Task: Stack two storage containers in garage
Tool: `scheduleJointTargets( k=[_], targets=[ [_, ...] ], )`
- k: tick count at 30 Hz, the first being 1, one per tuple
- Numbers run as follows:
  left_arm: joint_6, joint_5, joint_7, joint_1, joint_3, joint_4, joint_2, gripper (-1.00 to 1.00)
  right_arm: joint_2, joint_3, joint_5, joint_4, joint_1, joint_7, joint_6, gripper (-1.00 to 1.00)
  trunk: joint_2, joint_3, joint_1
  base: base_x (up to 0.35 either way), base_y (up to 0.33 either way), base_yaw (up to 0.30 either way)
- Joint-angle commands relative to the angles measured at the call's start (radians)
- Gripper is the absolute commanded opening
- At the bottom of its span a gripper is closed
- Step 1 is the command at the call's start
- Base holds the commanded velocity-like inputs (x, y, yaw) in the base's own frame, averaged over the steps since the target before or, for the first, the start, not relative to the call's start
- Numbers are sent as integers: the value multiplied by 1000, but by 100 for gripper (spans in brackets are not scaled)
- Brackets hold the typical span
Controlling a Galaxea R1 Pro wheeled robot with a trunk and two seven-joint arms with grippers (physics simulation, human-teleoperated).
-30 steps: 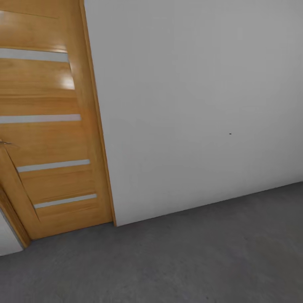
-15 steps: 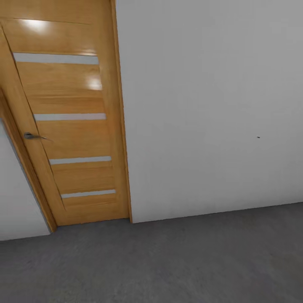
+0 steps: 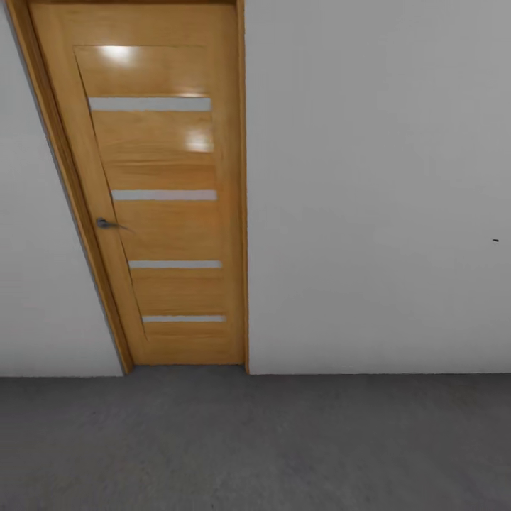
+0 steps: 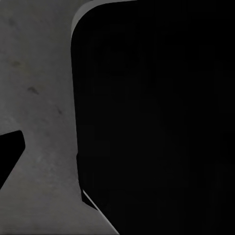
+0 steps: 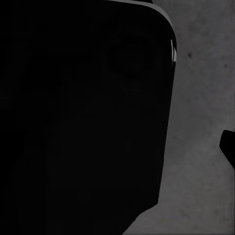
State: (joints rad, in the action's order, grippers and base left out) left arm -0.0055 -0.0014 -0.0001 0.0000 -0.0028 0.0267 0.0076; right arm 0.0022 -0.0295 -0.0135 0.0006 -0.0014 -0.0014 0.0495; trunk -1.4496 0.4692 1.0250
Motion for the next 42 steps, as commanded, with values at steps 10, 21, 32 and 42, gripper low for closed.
scheduleJointTargets(
  k=[10, 21, 32, 42],
  targets=[
    [-1, 0, 0, 0, 0, 1, 0, 100, 1, -3, 0, 1, 0, 0, 3, 100, 0, 1, 0, 0, 0, 300],
    [-1, 0, 0, 0, 0, 1, 0, 100, -1, -3, 0, 1, 0, 0, 3, 100, 0, 1, 0, 0, 0, 300],
    [-1, 0, 0, 0, 0, 1, 0, 100, -1, -3, 0, 1, 0, 0, 3, 100, 0, 1, 0, 0, 0, 300],
    [-1, 0, 0, 0, 0, 1, 0, 100, -1, -3, 0, 1, 0, 0, 3, 100, 0, 1, 0, 0, 0, 300]
  ],
)
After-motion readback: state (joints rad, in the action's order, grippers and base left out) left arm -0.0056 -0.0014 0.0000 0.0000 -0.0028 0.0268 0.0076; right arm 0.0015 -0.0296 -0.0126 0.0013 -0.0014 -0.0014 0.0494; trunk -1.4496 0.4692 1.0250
